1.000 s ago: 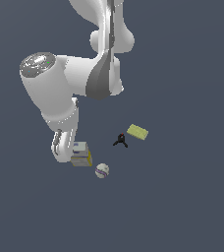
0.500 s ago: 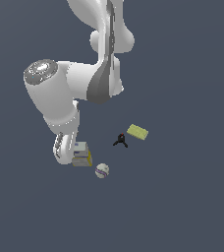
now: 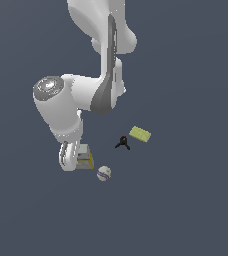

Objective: Pick up a designated object from a clutter of objects.

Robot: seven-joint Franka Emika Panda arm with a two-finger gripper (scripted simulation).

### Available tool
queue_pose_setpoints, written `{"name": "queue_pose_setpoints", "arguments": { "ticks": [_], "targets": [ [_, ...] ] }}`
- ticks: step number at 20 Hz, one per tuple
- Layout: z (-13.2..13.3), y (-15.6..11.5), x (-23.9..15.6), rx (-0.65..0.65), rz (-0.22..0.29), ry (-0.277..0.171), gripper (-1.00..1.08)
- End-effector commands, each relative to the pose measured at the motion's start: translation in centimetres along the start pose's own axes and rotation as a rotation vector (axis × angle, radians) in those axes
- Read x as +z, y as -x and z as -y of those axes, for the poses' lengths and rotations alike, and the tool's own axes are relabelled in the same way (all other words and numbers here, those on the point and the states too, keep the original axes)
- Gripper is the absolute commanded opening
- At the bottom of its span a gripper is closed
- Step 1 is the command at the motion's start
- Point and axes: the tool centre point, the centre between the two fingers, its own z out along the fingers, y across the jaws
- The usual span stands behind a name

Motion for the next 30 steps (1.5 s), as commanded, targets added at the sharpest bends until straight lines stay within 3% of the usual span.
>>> {"name": "queue_pose_setpoints", "arguments": {
  "ticks": [1, 17, 23, 30],
  "targets": [
    [0.1, 0.0, 0.1, 0.0, 0.0, -0.001, -1.0],
    [-0.2, 0.1, -0.9, 0.0, 0.0, -0.002, -1.0],
    [-1.1, 0.2, -3.8, 0.0, 0.0, -0.002, -1.0],
    [-3.0, 0.6, -9.7, 0.001, 0.0, -0.002, -1.0]
  ]
}}
